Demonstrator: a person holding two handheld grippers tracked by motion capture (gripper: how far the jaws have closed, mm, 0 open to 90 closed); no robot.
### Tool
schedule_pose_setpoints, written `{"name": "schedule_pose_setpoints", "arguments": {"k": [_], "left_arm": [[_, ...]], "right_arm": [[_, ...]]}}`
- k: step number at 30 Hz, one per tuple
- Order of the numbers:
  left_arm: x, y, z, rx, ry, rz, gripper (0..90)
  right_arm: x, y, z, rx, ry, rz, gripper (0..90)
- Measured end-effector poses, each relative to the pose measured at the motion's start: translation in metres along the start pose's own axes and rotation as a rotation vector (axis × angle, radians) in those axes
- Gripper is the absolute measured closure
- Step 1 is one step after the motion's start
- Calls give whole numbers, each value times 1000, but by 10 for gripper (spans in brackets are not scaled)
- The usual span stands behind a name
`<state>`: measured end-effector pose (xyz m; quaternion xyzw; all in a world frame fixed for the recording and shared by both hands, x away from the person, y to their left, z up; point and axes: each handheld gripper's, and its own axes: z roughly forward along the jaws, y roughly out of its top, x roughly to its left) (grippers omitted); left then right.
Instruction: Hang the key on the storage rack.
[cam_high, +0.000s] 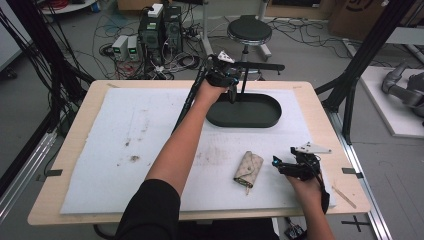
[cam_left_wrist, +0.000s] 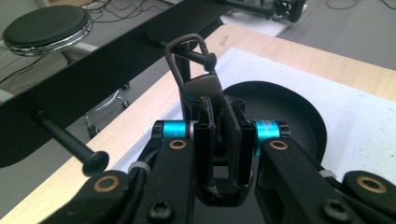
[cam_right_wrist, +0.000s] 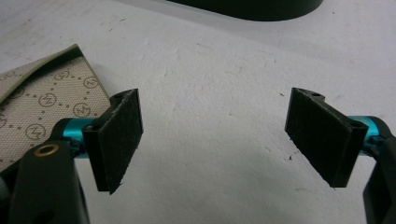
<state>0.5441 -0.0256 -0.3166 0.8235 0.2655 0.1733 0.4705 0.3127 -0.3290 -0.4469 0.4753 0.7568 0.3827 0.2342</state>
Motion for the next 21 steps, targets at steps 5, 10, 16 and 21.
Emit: {"name": "schedule_pose_setpoints", "arguments": {"k": [5,10,16,21], "left_arm": [[1,-1,-2,-11,-2,-18,671],[-4,-7,-13,-30,-21,-42,574],[-15,-28,-32,-39,-48,-61,479],[-23,-50,-50,-36,-65,-74,407]], "right_arm": [[-1,0,0,-1,-3,3,195],[0,0,-1,-2,-4,2,195],[2,1,-1,-4,-1,-5,195],[3,2,-1,-3,-2,-2,195]]}}
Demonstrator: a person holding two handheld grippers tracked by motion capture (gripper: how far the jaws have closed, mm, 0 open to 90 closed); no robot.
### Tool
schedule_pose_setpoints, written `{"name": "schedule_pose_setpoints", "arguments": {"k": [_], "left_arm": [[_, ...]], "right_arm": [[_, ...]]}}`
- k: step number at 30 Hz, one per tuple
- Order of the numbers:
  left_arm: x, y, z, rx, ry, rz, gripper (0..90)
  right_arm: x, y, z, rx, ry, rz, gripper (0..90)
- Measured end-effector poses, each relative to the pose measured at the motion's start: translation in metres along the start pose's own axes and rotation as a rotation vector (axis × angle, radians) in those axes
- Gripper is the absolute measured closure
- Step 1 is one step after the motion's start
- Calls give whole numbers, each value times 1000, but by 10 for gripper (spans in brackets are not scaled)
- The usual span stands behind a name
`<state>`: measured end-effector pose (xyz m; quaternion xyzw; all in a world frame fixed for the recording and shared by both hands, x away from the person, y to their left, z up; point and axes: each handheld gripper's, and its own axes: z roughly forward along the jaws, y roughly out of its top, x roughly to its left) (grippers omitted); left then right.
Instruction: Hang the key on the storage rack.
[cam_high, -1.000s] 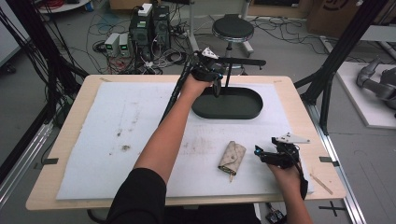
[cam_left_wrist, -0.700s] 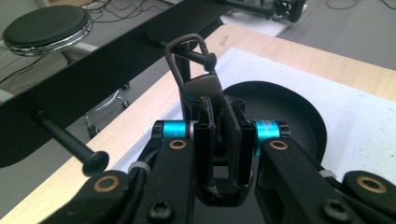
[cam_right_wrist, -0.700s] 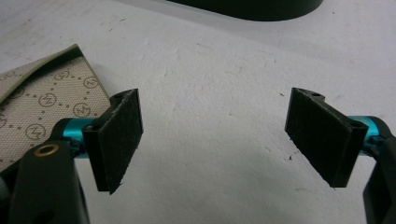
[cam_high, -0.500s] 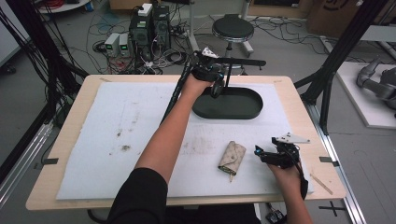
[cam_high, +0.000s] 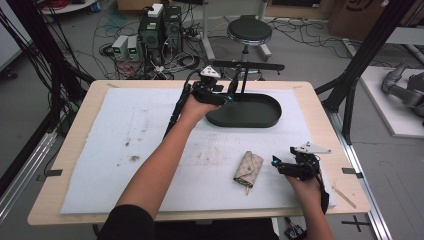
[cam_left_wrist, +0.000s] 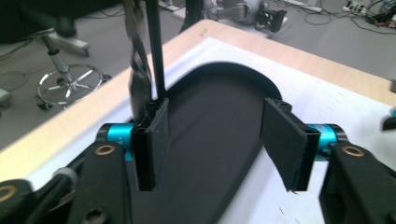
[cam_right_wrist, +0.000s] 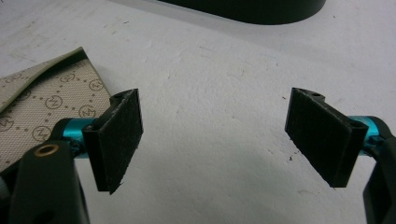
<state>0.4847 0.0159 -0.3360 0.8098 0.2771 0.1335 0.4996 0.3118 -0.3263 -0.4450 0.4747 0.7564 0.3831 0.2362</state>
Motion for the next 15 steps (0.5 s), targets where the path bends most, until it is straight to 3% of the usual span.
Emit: {"name": "schedule_pose_setpoints", "arguments": {"k": [7,15], "left_arm": [[0,-33,-33,8,-2,-27,307],[2,-76,-69,23,31,-54,249]], "right_arm": [[3,2,3,4,7,-13,195],[3,2,4,6,3,-13,195]]}}
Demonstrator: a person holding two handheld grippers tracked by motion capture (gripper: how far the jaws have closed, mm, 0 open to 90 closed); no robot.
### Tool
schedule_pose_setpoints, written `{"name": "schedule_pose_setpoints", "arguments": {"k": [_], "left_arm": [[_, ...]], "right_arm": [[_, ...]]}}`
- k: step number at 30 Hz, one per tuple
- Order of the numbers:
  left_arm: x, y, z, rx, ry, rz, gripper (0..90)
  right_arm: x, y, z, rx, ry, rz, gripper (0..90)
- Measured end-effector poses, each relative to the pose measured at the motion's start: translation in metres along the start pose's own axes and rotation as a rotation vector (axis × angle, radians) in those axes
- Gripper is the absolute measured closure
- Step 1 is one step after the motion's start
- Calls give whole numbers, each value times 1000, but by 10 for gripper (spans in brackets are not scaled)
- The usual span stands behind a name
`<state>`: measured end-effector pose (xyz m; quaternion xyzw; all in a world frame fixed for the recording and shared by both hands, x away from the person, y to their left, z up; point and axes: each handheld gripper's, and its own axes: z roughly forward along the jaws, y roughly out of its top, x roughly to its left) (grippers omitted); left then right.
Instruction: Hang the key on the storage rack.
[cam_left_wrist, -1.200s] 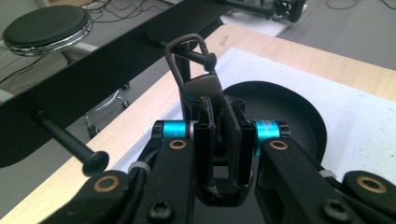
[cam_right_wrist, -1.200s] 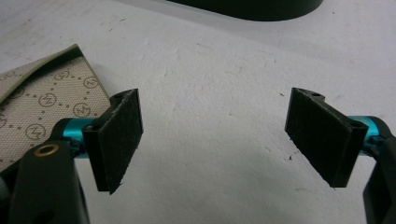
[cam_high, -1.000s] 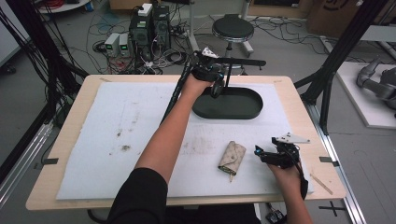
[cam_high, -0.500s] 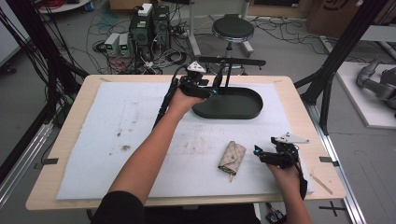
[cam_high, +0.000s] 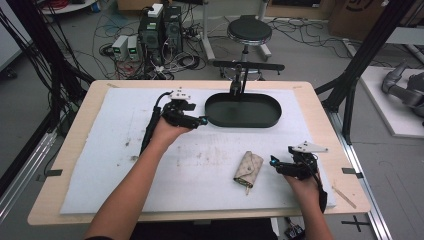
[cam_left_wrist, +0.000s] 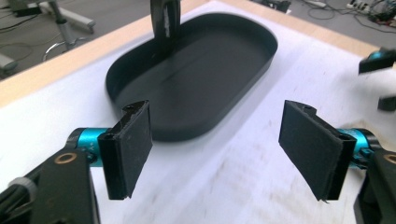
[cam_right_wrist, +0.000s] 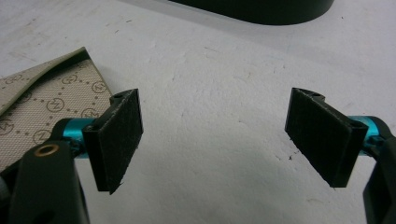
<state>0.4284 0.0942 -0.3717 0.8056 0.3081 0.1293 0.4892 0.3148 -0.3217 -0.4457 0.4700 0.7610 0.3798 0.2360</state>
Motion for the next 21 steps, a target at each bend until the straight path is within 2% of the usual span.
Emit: {"name": "schedule_pose_setpoints", "arguments": {"k": [4,9,13,15,21], "left_arm": [[1,-26,-18,5,28,-7,222],[0,-49,-33,14,50,-8,216],[-3,-60,-40,8,53,-9,200],[-4,-64,-42,4,38,-5,184],[-3,-70,-47,-8,32,-11,174]], "right_arm": [[-1,0,-1,4,0,2,195],[0,0,1,6,3,2,195],[1,1,2,11,5,-4,195],[1,1,2,9,4,-8,195],[-1,-1,1,10,-2,2,195]]}}
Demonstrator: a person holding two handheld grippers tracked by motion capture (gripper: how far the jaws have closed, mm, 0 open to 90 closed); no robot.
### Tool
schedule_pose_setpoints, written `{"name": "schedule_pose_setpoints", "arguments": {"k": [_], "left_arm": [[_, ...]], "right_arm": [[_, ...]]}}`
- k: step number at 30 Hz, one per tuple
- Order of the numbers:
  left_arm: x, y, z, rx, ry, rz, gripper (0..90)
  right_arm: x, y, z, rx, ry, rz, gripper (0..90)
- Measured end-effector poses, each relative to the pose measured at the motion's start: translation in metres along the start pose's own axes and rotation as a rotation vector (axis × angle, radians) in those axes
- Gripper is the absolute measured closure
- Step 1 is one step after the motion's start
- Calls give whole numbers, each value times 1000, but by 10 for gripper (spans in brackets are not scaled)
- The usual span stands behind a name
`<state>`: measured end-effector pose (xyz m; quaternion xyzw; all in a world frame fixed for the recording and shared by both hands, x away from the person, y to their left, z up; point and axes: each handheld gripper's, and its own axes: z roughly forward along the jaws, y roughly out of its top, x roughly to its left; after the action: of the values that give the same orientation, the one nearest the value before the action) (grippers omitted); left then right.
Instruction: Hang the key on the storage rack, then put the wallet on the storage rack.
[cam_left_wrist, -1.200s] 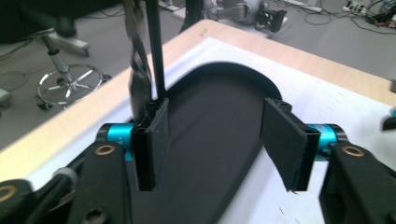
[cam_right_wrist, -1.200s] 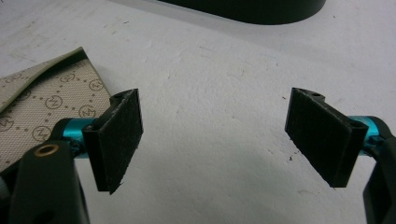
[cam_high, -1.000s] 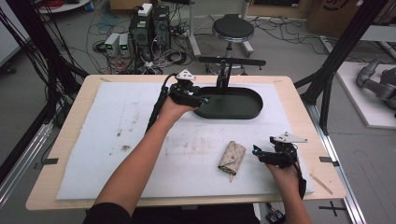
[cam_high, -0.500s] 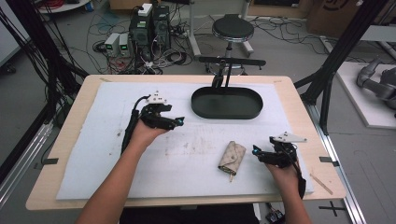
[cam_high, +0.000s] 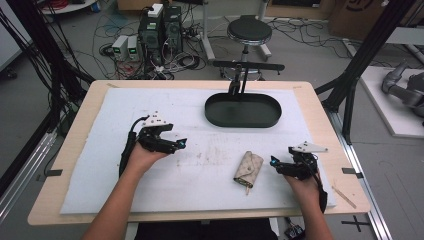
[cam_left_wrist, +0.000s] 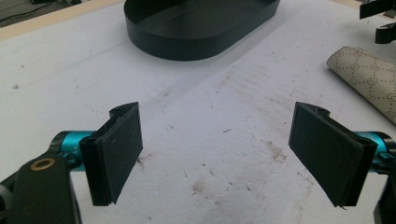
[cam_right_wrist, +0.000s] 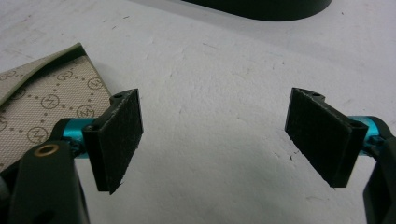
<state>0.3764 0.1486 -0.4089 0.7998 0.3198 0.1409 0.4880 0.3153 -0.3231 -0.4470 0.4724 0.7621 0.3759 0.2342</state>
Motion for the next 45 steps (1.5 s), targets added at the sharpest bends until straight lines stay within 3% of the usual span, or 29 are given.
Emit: {"name": "schedule_pose_setpoints", "arguments": {"k": [8,20,28,34,42,45], "left_arm": [[0,-2,-3,-9,14,-16,174],[-10,-1,-1,16,-10,5,174],[-28,-3,9,23,-40,4,174],[-44,-2,27,27,-68,4,174],[-81,-1,58,66,-120,24,169],[-96,0,68,85,-108,40,153]], "right_arm": [[-1,0,-1,-3,4,5,195],[2,3,0,-6,0,0,195],[3,-2,-9,-12,-13,-1,195],[1,-13,-24,-12,-40,11,195],[1,-27,-40,0,-69,3,195],[-2,-32,-47,0,-79,18,195]]}}
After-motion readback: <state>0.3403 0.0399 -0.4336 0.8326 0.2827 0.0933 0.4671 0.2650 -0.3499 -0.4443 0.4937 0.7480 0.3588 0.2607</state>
